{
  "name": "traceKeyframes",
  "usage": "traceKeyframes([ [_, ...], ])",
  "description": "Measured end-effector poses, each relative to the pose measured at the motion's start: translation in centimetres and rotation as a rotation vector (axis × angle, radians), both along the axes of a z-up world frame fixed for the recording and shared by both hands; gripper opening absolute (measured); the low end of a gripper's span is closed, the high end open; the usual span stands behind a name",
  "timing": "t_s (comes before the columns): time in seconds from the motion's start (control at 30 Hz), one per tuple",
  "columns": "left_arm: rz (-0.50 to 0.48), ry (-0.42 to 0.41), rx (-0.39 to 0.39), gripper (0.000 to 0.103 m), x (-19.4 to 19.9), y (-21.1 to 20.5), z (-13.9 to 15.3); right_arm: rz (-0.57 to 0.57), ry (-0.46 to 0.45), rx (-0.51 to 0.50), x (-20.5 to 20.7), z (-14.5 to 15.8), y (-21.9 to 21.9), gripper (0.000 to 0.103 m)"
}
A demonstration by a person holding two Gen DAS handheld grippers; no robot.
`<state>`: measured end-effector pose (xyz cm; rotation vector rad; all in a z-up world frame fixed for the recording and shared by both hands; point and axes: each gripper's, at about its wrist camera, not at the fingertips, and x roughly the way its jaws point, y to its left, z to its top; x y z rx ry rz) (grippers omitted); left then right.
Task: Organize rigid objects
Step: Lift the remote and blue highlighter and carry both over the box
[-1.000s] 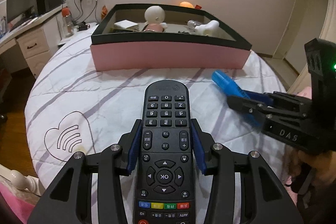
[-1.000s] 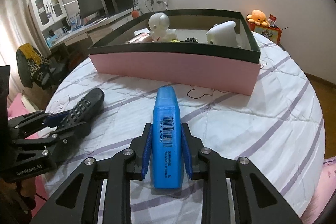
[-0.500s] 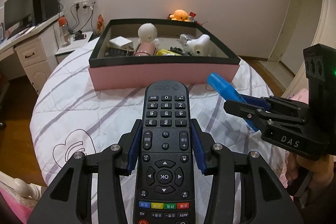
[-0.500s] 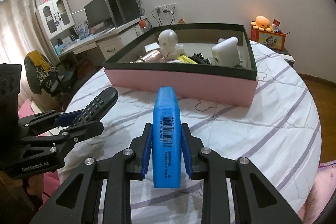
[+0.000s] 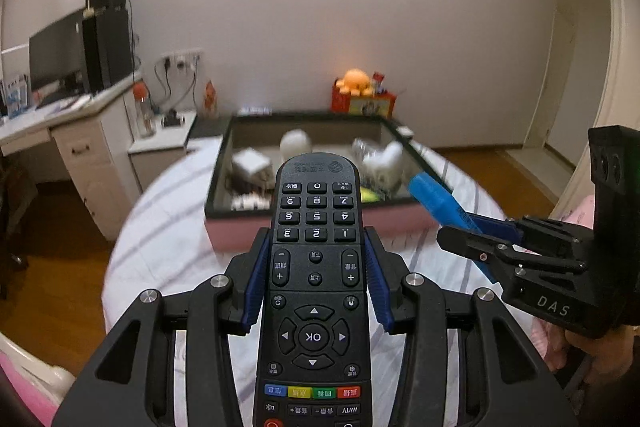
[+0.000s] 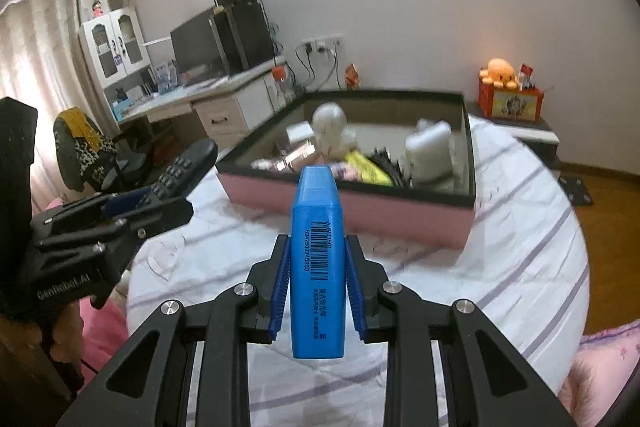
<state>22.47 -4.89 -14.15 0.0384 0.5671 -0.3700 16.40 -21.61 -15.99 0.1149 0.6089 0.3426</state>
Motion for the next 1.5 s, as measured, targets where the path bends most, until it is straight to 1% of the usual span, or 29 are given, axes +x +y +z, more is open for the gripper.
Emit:
traceKeyframes([
  [0.23, -0.006, -0.075, 0.008, 0.044, 0.2, -0.5, 2.8, -0.01, -0.105, -0.002, -0.3, 3.6, 0.1, 0.027],
  [0.43, -0.024, -0.125, 0.014, 0.044, 0.8, -1.2, 5.0, -0.008, -0.156, -0.013, 0.5, 5.8, 0.0, 0.027],
  [0.6, -0.022, -0.159, 0.011, 0.044, 2.3, -1.7, 6.4, -0.003, -0.184, -0.017, 1.8, 6.9, 0.1, 0.027],
  [0.67, -0.006, -0.18, 0.009, 0.044, 2.6, -1.7, 6.6, -0.002, -0.194, -0.013, 2.4, 7.1, 0.1, 0.027],
  [0.73, -0.001, -0.187, 0.009, 0.044, 3.5, -1.8, 6.9, -0.007, -0.209, -0.014, 2.9, 7.4, 0.1, 0.027],
  [0.8, 0.027, -0.204, 0.016, 0.044, 4.5, -1.8, 7.0, -0.012, -0.227, -0.011, 3.6, 7.6, 0.1, 0.027],
  [0.87, 0.041, -0.209, 0.02, 0.044, 5.4, -1.8, 7.0, -0.021, -0.235, -0.015, 4.5, 7.7, 0.0, 0.027],
  [0.97, 0.089, -0.215, 0.033, 0.044, 7.1, -1.6, 6.6, -0.044, -0.244, -0.037, 5.9, 7.6, 0.3, 0.027],
  [1.03, 0.109, -0.213, 0.055, 0.044, 8.6, -1.8, 6.2, -0.053, -0.241, -0.039, 7.0, 7.2, 0.3, 0.027],
  [1.13, 0.113, -0.208, 0.067, 0.044, 10.8, -2.2, 5.6, -0.061, -0.235, -0.047, 8.6, 6.6, 0.3, 0.027],
  [1.23, 0.105, -0.193, 0.066, 0.044, 13.3, -2.6, 4.8, -0.058, -0.208, -0.053, 10.7, 5.8, 0.5, 0.027],
  [1.37, 0.125, -0.162, 0.1, 0.044, 16.2, -3.4, 3.2, -0.06, -0.168, -0.067, 13.1, 4.6, 0.7, 0.027],
  [1.5, 0.156, -0.108, 0.12, 0.044, 18.5, -3.7, 0.7, -0.073, -0.12, -0.086, 14.9, 3.1, 1.0, 0.027],
])
